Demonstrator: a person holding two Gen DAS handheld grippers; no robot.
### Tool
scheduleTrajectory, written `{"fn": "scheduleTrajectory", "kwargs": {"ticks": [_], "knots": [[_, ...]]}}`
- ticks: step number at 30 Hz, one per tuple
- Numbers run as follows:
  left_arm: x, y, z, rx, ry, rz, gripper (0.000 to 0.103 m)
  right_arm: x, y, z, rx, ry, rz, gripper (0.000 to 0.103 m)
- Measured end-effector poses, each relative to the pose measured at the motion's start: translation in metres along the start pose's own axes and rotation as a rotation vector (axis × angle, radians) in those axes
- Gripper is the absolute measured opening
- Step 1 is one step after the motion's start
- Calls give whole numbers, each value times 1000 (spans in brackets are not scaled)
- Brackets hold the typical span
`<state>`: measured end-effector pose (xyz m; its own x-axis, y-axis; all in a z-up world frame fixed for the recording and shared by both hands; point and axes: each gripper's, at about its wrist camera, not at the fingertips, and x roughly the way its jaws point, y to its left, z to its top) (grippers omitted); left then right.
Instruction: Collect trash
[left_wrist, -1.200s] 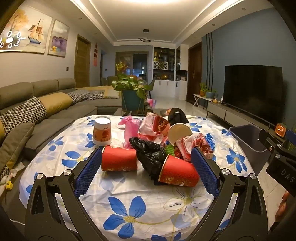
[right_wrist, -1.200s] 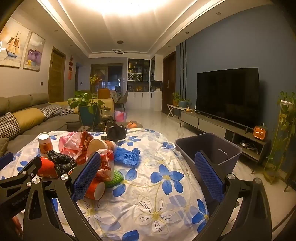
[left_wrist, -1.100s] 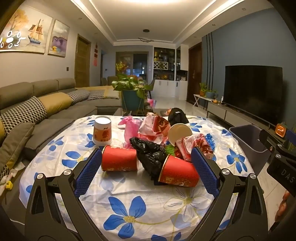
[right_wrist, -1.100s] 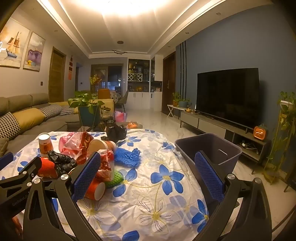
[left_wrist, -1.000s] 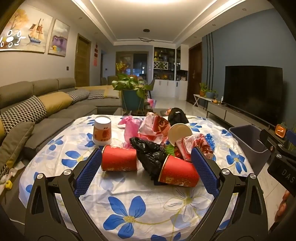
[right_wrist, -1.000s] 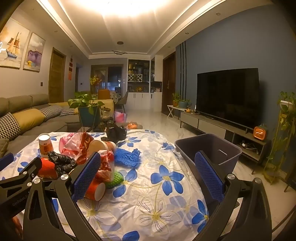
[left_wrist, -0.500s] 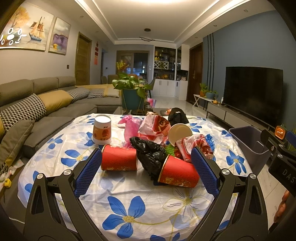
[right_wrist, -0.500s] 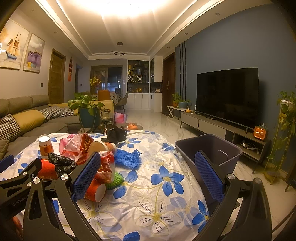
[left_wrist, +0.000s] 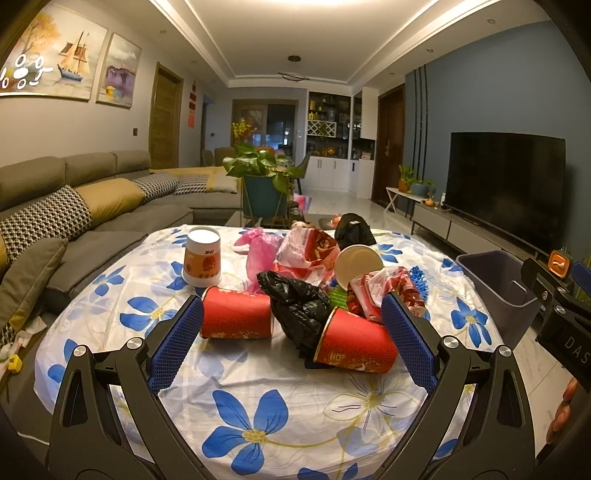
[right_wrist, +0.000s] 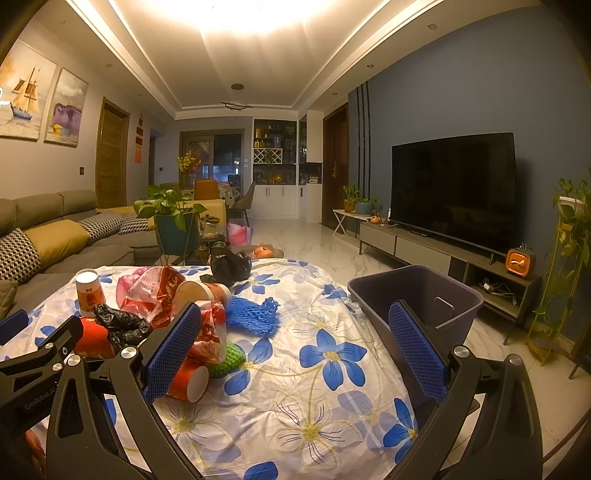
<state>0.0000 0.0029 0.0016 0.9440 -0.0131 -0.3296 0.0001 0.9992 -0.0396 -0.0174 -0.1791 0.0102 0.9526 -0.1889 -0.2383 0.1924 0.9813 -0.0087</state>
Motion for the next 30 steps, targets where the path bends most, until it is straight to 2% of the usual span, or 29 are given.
{"fn": "scheduleTrajectory", "kwargs": {"ticks": [30], "knots": [[3, -1, -1, -4, 2, 1, 95, 0, -3, -1, 6, -1, 1, 98]]}}
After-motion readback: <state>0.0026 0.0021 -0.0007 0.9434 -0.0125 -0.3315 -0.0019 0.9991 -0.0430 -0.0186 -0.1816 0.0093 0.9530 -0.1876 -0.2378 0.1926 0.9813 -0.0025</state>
